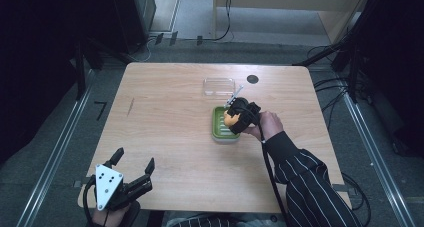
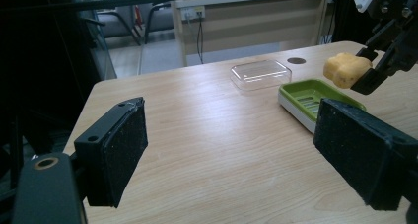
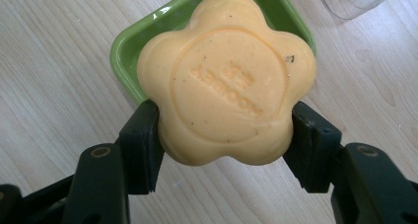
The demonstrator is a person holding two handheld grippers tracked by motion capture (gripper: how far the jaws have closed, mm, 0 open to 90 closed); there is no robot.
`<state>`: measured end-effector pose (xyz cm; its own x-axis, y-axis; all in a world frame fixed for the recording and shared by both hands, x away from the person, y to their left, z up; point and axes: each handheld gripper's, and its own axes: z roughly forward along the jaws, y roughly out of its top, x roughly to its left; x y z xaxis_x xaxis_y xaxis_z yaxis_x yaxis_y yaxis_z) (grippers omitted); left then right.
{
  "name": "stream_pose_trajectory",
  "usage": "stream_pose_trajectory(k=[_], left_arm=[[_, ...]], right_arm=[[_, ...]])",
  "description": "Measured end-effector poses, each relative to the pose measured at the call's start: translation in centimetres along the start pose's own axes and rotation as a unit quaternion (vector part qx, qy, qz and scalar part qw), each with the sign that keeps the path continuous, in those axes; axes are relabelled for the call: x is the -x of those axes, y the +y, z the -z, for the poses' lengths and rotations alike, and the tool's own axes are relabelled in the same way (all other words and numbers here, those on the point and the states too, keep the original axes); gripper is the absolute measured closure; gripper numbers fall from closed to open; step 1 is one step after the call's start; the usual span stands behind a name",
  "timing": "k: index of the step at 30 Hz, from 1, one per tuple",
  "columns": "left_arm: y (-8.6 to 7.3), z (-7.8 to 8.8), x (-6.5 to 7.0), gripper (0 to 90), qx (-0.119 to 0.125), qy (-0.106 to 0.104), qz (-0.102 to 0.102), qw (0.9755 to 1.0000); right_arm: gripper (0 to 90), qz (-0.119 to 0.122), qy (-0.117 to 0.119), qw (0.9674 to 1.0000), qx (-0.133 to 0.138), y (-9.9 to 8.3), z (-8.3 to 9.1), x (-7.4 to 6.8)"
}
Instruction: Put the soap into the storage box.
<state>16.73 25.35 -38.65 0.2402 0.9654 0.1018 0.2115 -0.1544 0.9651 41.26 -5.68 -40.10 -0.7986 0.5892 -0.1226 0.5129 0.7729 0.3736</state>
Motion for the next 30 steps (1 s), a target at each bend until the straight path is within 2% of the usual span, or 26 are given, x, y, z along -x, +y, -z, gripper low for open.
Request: stream_pose_trajectory(k=[30], left_arm=[[0.0,0.1,-0.1,13.7,-0.001,0.001,0.001,1.0]], right_arm=[[39.7,-0.004,0.02,0.9992,-0.033,2.1,-3.2,0.4]])
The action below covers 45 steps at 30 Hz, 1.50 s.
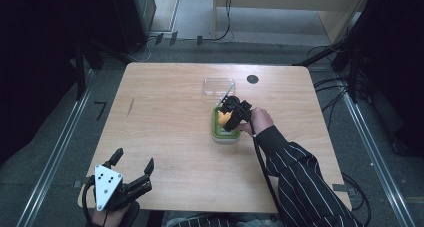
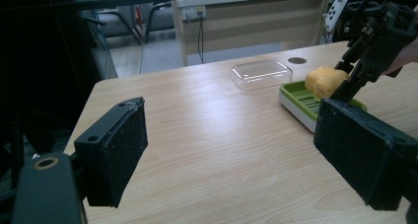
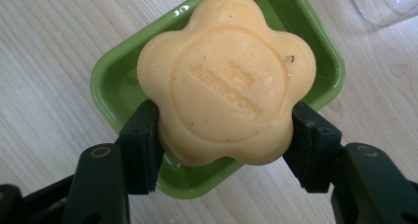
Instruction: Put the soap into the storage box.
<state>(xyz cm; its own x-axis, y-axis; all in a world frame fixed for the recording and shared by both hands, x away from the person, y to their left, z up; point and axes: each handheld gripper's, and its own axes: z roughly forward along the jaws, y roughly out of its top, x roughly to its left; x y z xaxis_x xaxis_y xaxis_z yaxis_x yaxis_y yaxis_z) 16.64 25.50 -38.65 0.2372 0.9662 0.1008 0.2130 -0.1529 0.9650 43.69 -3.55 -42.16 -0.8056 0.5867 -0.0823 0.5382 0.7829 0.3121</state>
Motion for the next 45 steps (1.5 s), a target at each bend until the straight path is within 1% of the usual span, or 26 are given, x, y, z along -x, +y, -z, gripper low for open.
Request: stream_pose_trajectory(k=[6,12,16,17,20,24,25,28,36,38,39,44,45], left_arm=[[0.0,0.0,0.0,13.6,0.0,0.0,-0.001,1.0],[0.0,0.0,0.0,13.6,0.0,0.0,0.0,1.0],[0.0,0.0,0.0,13.6,0.0,0.0,0.0,1.0],[0.0,0.0,0.0,13.7,0.0,0.0,0.0,1.0],[0.0,0.0,0.0,13.6,0.0,0.0,0.0,1.0],[0.0,0.1,0.0,13.7,0.001,0.0,0.0,1.0],[0.0,0.1,0.0,13.6,0.001,0.0,0.001,1.0],[0.0,0.1,-0.1,13.7,0.002,-0.001,0.001,1.0],[0.0,0.1,-0.1,13.7,0.002,-0.001,0.0,1.0],[0.0,0.1,-0.1,13.7,0.002,0.0,0.001,1.0],[0.0,0.1,-0.1,13.6,0.002,0.0,0.001,1.0],[0.0,0.1,0.0,13.7,0.003,0.0,0.001,1.0],[0.0,0.1,0.0,13.6,0.003,0.0,0.001,1.0]], right_arm=[[39.6,-0.001,0.001,1.0,-0.004,0.3,-0.7,0.2],[39.6,0.005,0.005,1.0,-0.004,0.5,-1.2,0.2],[39.6,0.003,0.004,1.0,-0.008,0.6,-1.5,0.1],[39.6,0.007,0.001,0.9999,-0.009,0.6,-1.6,0.1],[39.6,0.006,0.0,1.0,-0.006,0.8,-1.8,0.1],[39.5,0.009,-0.001,0.9999,-0.014,1.0,-2.0,-0.2],[39.6,0.01,-0.007,0.9998,-0.016,0.9,-2.1,-0.3],[39.5,0.011,-0.007,0.9997,-0.02,1.0,-2.2,-0.3],[39.5,0.013,-0.012,0.9997,-0.018,1.0,-2.6,-0.4],[39.5,0.013,-0.013,0.9996,-0.02,0.9,-2.6,-0.4],[39.4,0.014,-0.014,0.9995,-0.025,1.0,-2.7,-0.4],[39.4,0.015,-0.016,0.9994,-0.027,0.9,-2.8,-0.5],[39.3,0.018,-0.019,0.9992,-0.03,0.9,-2.9,-0.5]])
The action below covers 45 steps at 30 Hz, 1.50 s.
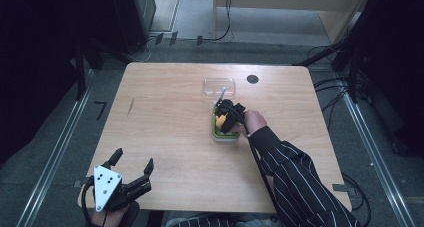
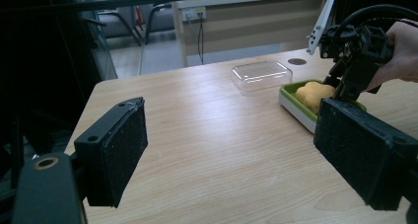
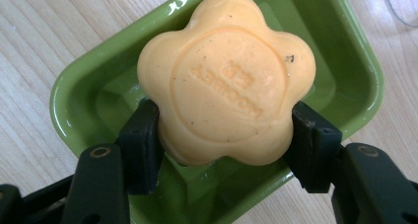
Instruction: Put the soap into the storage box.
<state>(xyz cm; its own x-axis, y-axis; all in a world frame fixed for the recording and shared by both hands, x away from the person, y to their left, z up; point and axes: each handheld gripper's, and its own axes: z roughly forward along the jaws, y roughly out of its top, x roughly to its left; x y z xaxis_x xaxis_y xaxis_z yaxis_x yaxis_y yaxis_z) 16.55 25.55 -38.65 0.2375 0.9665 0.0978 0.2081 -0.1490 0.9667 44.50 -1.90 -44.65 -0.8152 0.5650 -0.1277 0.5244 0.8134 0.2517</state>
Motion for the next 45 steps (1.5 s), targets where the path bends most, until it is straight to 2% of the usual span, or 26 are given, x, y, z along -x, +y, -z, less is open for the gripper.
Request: stream_pose_trajectory(k=[9,10,18,24,27,32,40,45], left_arm=[[0.0,0.0,0.0,13.7,0.0,0.0,-0.002,1.0],[0.0,0.0,0.0,13.7,0.0,0.0,-0.002,1.0],[0.0,0.1,-0.1,13.7,0.0,0.001,0.001,1.0],[0.0,0.1,-0.1,13.6,0.0,0.001,0.001,1.0],[0.0,0.1,-0.1,13.7,0.001,0.001,0.002,1.0],[0.0,0.1,-0.1,13.7,0.001,0.001,0.003,1.0],[0.0,0.1,0.0,13.7,0.001,0.0,0.002,1.0],[0.0,0.0,0.0,13.7,0.001,0.0,0.002,1.0]], right_arm=[[37.8,0.0,0.002,1.0,-0.005,0.0,-0.4,0.0],[34.3,0.0,0.0,1.0,0.001,-0.1,-0.2,0.0],[27.7,0.001,-0.007,0.9999,0.01,0.1,0.7,-0.1],[19.7,0.01,-0.007,0.9999,0.006,0.1,1.5,-0.4],[15.7,0.008,-0.004,1.0,0.003,0.0,1.7,-0.6],[13.4,0.013,-0.003,0.9998,0.012,-0.6,2.7,-0.8],[9.1,0.003,-0.003,0.9998,0.021,-1.9,4.2,-0.9],[6.5,-0.004,-0.003,0.9998,0.017,-2.8,4.8,-0.9]])
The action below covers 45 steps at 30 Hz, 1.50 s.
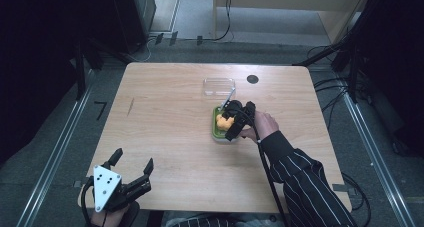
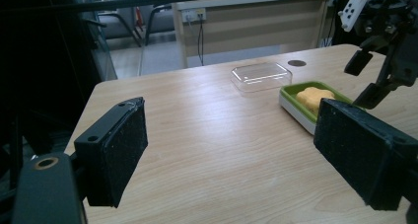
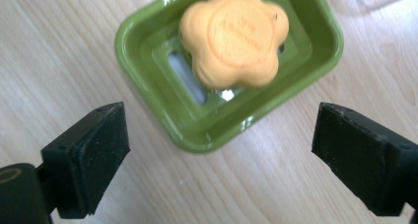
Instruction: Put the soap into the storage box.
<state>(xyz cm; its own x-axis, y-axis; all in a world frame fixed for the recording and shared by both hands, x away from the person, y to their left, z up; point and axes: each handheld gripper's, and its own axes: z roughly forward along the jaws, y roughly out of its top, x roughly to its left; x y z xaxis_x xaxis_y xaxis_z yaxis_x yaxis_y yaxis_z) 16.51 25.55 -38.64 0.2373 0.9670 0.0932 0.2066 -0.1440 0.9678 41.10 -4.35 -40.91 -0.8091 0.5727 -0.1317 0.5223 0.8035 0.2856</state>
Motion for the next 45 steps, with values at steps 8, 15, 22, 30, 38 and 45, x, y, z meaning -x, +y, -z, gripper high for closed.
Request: stream_pose_trajectory(k=[8,15,22,30,38,45], left_arm=[[0.0,0.0,0.0,13.7,0.0,0.0,0.0,1.0],[0.0,0.0,0.0,13.7,0.001,-0.001,0.001,1.0],[0.0,0.0,0.0,13.6,0.001,-0.001,-0.001,1.0],[0.0,-0.1,0.1,13.7,0.001,0.0,-0.001,1.0],[0.0,-0.1,0.1,13.7,0.002,-0.001,-0.001,1.0],[0.0,-0.1,0.1,13.7,0.001,-0.002,-0.001,1.0]], right_arm=[[5.7,-0.004,-0.002,0.9999,-0.01,-1.7,0.7,0.0],[5.7,-0.013,-0.006,0.9998,-0.014,-3.3,1.6,-0.2],[5.7,-0.019,-0.01,0.9995,-0.023,-5.5,2.0,-0.7],[5.8,-0.027,-0.006,0.9985,-0.047,-8.2,1.4,-1.3],[6.3,-0.035,-0.003,0.9976,-0.06,-10.4,1.2,-2.2],[6.2,-0.048,0.004,0.9965,-0.069,-12.5,0.9,-2.7]])
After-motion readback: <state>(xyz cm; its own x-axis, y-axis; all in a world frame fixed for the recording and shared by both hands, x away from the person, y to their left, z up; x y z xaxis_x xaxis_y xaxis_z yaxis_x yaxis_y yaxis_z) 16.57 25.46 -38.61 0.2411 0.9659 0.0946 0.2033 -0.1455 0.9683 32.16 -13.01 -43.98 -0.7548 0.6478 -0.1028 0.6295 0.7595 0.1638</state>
